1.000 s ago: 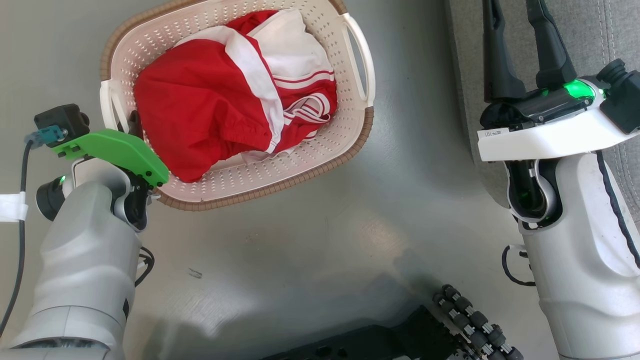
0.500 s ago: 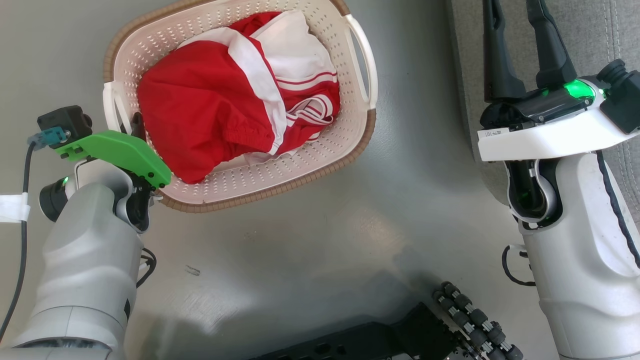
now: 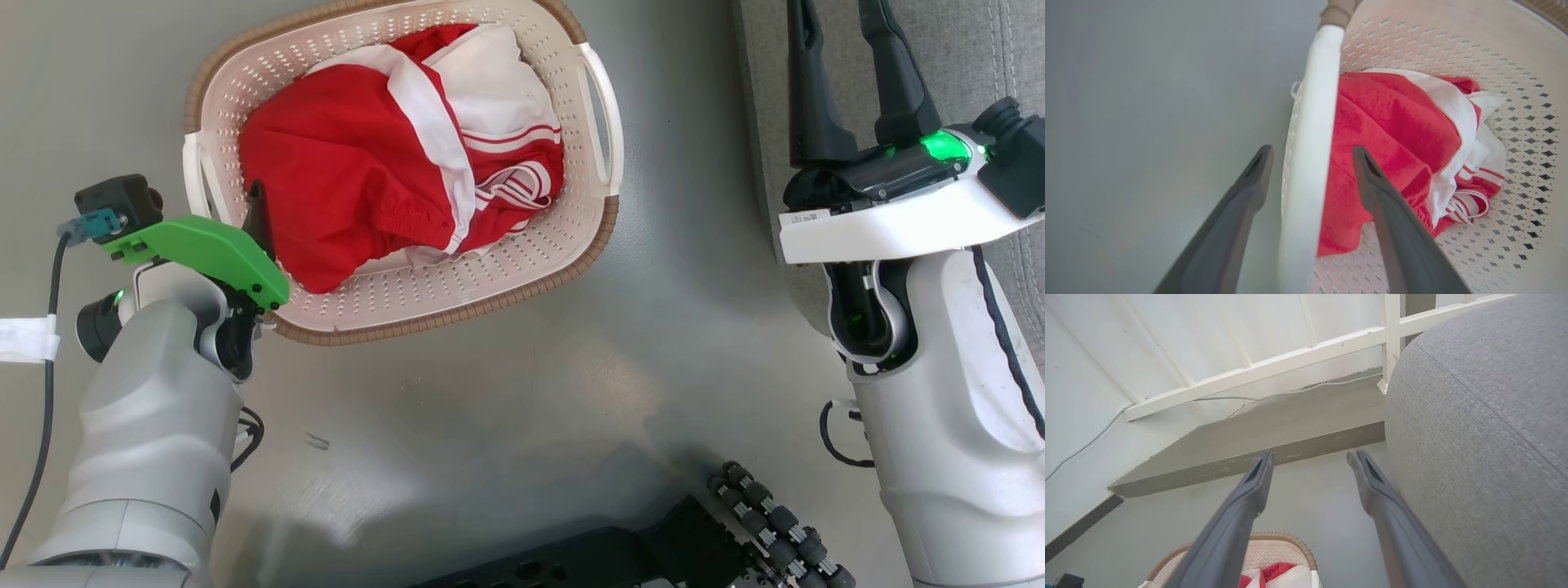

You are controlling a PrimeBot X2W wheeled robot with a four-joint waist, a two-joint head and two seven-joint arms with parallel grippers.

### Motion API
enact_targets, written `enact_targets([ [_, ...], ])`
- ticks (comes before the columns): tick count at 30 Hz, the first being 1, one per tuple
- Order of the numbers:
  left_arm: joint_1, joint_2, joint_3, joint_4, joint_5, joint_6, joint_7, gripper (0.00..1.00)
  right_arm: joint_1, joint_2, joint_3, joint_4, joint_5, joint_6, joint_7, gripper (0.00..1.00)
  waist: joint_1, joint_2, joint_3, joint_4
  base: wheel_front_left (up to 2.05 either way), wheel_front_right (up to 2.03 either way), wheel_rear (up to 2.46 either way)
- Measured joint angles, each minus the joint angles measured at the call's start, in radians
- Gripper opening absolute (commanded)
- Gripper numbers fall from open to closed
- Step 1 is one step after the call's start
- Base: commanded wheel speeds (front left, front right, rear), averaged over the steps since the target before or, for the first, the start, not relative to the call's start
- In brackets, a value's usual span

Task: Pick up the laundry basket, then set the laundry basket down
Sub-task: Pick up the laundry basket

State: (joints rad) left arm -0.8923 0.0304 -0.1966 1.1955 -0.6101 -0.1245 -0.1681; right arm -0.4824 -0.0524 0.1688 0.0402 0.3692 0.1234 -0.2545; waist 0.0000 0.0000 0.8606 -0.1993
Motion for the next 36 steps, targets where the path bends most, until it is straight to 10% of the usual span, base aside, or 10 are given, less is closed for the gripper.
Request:
enact_targets([
  [36,0.115,0.012,-0.128,0.032,0.062,0.000,-0.054,1.00,0.033,0.000,-0.013,0.090,0.020,0.000,0.000,1.00,0.0000,0.0000,-0.236,0.002,0.00,0.00,0.00],
])
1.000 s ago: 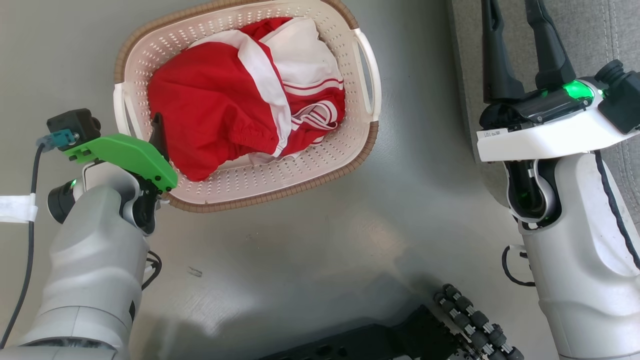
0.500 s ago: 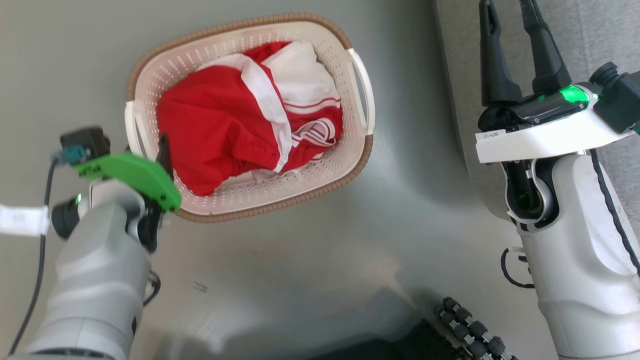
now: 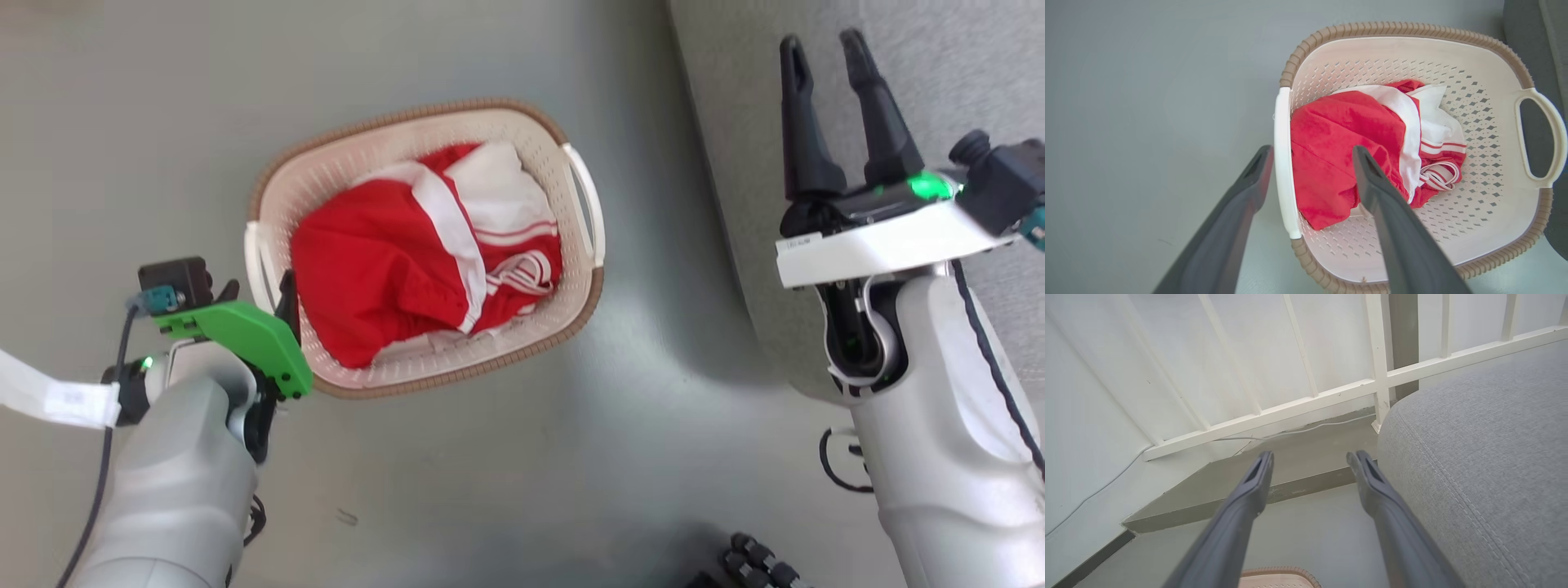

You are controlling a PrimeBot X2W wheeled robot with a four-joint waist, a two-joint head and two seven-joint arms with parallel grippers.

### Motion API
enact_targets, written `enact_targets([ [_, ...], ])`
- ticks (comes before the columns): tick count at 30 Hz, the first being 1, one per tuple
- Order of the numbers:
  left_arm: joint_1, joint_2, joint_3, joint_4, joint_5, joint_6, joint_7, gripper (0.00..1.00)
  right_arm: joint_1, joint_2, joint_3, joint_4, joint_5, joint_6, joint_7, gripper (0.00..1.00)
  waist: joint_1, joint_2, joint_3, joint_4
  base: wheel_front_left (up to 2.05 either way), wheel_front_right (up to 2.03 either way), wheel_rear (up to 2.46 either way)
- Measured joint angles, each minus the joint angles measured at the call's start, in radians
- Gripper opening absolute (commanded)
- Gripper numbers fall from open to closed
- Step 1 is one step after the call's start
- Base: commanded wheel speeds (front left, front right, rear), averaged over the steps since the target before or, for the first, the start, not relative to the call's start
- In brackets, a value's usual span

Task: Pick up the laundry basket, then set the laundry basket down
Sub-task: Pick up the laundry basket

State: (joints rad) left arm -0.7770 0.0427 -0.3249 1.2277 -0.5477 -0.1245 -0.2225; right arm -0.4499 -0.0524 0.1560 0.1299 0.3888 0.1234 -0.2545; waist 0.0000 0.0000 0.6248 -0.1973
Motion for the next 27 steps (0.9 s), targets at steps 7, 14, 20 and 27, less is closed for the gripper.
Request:
enact_targets([
  [7,0.035,0.000,-0.012,-0.048,0.007,0.000,-0.021,1.00,0.039,0.000,-0.019,0.025,-0.003,0.000,0.000,1.00,0.0000,0.0000,-0.088,0.013,0.00,0.00,0.00],
  [14,0.072,-0.002,-0.035,-0.132,0.007,0.000,-0.026,1.00,0.089,0.001,-0.018,0.047,-0.022,0.000,0.000,1.00,0.0000,0.0000,-0.178,0.032,0.00,0.00,0.00],
  [20,0.124,-0.005,-0.053,-0.256,-0.004,0.000,-0.029,1.00,0.127,0.001,-0.018,0.060,-0.029,0.000,0.000,1.00,0.0000,0.0000,-0.256,0.050,0.00,0.00,0.00],
  [27,0.186,0.002,-0.025,-0.383,-0.002,0.000,-0.029,1.00,0.180,0.001,-0.022,0.067,-0.031,0.000,0.000,1.00,-0.0001,0.0000,-0.346,0.067,0.00,0.00,0.00],
])
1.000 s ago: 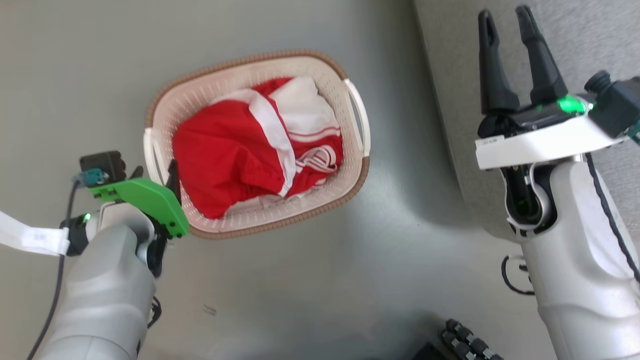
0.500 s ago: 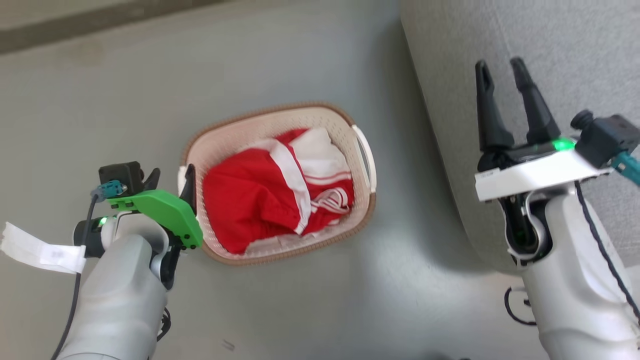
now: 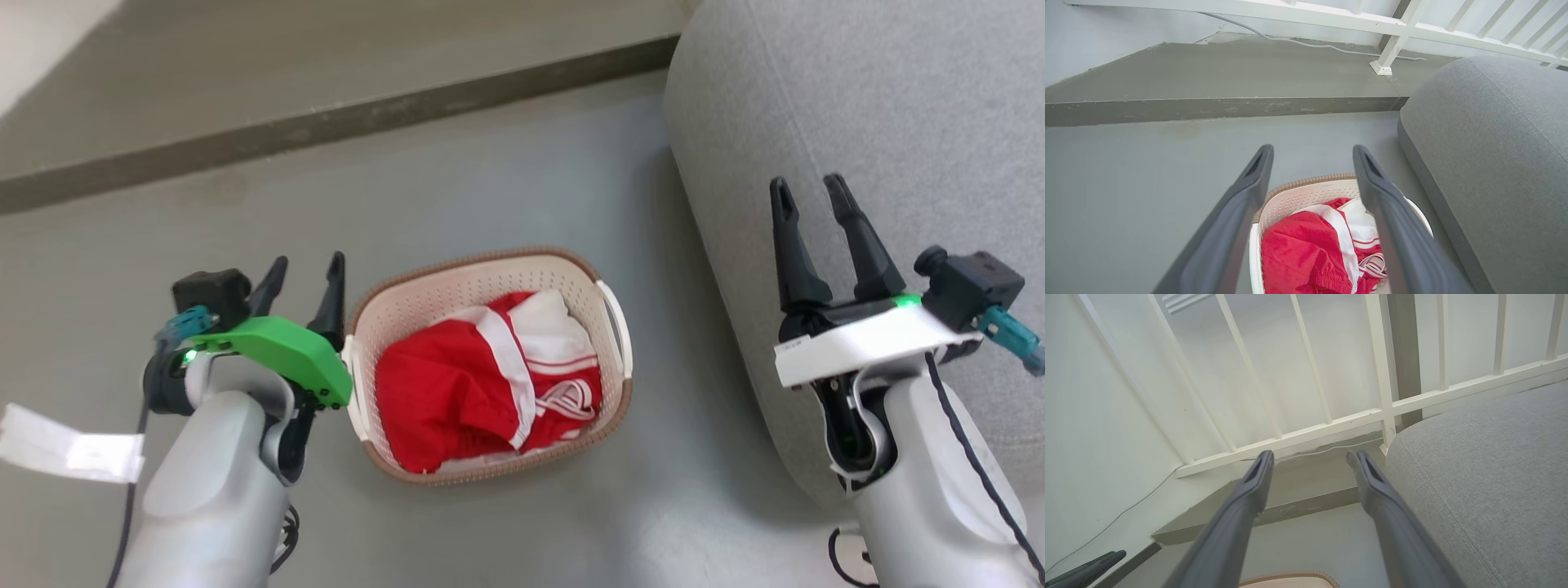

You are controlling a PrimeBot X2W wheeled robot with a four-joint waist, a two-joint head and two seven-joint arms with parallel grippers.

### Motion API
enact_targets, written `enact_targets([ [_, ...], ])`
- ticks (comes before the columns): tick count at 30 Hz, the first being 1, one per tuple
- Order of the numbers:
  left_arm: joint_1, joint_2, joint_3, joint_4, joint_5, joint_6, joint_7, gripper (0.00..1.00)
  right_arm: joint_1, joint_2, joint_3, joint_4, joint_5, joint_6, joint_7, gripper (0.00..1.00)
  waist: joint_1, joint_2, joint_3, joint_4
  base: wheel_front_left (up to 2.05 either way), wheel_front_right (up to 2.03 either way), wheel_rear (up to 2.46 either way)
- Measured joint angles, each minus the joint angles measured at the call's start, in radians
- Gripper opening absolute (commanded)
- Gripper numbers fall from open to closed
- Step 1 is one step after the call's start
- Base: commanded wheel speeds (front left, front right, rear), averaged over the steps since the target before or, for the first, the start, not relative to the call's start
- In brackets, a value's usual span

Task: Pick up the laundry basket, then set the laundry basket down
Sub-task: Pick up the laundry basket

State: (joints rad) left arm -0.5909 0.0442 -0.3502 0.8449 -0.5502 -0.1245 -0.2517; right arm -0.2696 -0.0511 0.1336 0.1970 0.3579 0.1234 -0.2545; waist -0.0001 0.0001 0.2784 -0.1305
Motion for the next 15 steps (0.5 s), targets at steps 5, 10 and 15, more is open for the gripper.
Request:
enact_targets([
  [5,0.044,0.013,0.046,-0.086,0.017,0.000,0.000,1.00,0.037,0.000,-0.010,0.002,0.000,0.000,0.000,1.00,0.0000,0.0000,-0.058,0.011,0.00,0.00,0.00],
  [10,0.095,0.029,0.056,-0.217,0.072,0.000,0.000,1.00,0.061,-0.001,-0.023,-0.003,-0.007,0.000,0.000,1.00,0.0000,0.0000,-0.105,0.023,0.00,0.00,0.00],
  [15,0.138,0.036,0.120,-0.346,0.093,0.000,0.000,1.00,0.080,-0.007,-0.021,-0.024,-0.018,0.000,0.000,1.00,0.0000,0.0000,-0.139,0.035,0.00,0.00,0.00],
])
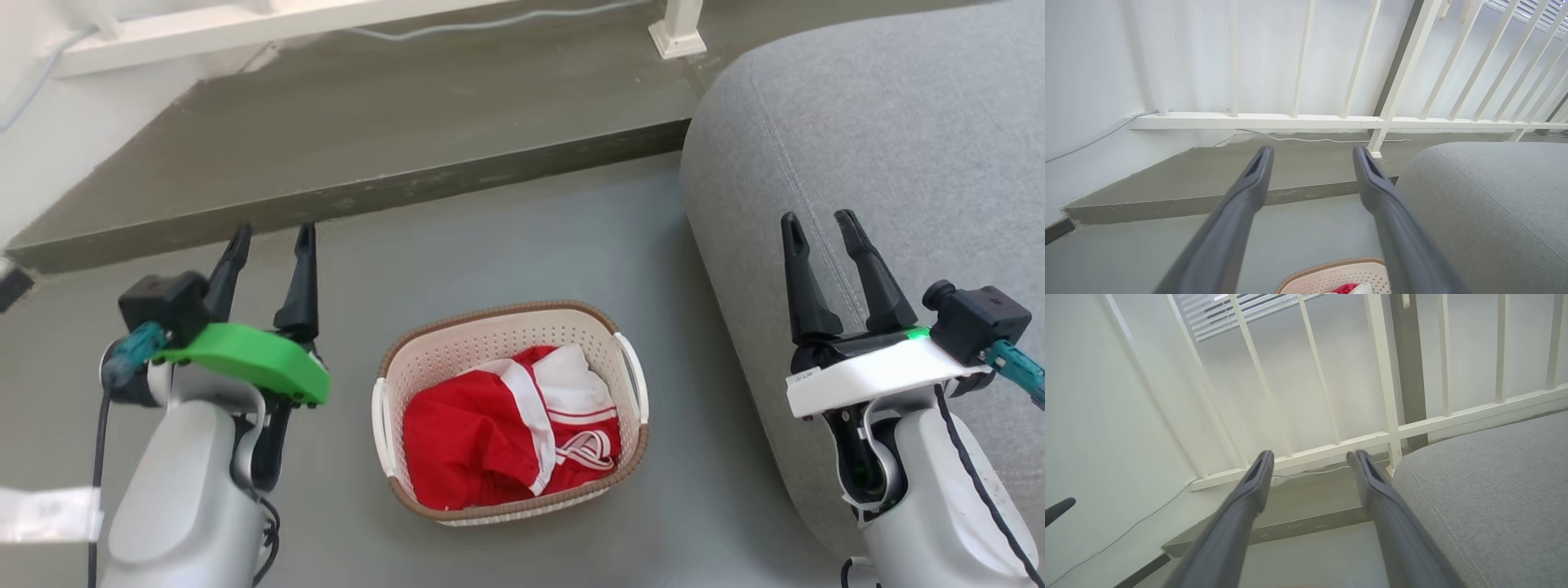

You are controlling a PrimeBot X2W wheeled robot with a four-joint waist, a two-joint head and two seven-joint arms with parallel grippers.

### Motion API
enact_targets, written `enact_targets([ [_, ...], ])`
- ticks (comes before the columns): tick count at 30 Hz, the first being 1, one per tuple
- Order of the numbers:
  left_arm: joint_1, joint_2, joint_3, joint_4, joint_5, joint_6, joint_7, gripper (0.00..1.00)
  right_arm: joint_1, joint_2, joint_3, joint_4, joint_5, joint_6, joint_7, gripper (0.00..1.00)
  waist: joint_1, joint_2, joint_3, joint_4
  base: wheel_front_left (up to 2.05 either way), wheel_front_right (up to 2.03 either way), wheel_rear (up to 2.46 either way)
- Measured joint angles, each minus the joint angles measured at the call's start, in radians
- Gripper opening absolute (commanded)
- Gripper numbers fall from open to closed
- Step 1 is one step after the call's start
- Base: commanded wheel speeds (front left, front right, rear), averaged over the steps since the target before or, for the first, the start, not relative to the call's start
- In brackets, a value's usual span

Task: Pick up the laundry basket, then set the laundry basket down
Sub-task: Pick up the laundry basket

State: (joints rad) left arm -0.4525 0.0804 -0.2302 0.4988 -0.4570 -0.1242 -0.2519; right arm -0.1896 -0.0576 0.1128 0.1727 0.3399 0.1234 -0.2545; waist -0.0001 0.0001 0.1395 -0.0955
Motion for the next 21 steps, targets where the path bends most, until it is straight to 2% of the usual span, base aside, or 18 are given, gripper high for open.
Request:
enact_targets([
  [21,0.230,-0.014,0.096,-0.248,0.120,0.037,0.000,1.00,0.060,-0.007,-0.036,-0.054,-0.028,0.000,0.000,1.00,0.0000,0.0000,-0.031,0.016,0.00,0.00,0.00],
])
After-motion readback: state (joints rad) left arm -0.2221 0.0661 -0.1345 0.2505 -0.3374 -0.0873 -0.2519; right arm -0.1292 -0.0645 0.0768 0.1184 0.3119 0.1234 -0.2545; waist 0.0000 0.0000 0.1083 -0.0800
